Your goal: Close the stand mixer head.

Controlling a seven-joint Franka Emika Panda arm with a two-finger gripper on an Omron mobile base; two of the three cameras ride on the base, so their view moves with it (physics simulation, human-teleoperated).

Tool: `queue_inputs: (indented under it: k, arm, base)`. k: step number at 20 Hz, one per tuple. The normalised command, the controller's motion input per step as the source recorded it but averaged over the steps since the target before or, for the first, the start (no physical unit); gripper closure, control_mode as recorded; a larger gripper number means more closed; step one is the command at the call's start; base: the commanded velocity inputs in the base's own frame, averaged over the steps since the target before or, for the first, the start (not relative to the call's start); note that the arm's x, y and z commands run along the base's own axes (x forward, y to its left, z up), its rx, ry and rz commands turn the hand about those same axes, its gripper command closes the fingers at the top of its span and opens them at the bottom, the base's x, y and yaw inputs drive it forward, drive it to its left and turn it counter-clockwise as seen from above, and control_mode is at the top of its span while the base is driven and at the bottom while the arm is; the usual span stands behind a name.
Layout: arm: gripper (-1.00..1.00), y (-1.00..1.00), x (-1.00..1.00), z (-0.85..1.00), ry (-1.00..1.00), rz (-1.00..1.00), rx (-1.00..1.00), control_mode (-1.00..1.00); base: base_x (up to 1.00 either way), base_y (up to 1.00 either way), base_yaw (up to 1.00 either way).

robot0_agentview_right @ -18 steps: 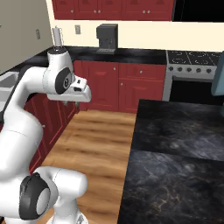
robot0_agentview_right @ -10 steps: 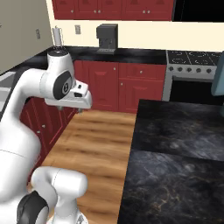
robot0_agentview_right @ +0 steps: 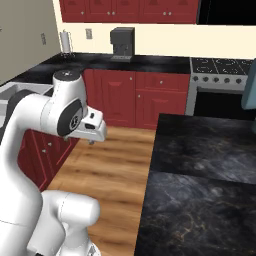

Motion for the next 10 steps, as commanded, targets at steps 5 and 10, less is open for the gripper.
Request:
queue_inputs:
  k: [5, 10]
  arm:
    - [-1.0, 0.0, 0.0, 0.0, 0.0, 0.0, 0.0, 1.0]
    - [-1.0, 0.0, 0.0, 0.0, 0.0, 0.0, 0.0, 1.0]
  base:
    - [0.0, 0.51, 0.0]
    - [0.15, 0.55, 0.0]
